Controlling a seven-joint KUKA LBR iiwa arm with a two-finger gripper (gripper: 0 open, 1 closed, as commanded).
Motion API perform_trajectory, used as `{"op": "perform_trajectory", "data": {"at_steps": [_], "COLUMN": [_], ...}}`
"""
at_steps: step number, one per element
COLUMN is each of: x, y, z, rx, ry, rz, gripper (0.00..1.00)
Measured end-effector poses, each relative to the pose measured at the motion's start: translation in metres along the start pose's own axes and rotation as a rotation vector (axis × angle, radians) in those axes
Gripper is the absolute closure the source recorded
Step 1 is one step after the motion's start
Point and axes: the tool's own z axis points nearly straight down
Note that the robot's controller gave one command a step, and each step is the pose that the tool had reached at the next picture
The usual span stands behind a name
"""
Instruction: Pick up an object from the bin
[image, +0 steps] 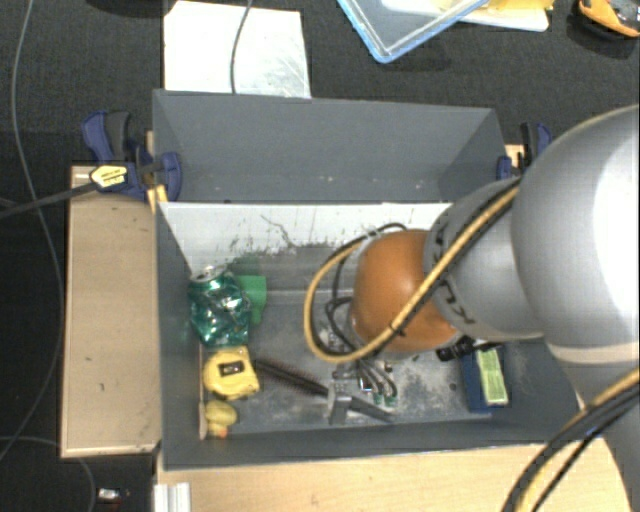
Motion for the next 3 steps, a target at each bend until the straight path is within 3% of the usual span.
{"op": "perform_trajectory", "data": {"at_steps": [1,2,3], "x": [0.014,0.014,0.015], "y": [0.026,0.026,0.026], "z": [0.001,0.000,-0.023], "rx": [0.000,0.000,-0.001], "ry": [-0.001,-0.001,-0.003], "rz": [-0.013,-0.012,0.011], "gripper": [1.00,1.00,1.00]}}
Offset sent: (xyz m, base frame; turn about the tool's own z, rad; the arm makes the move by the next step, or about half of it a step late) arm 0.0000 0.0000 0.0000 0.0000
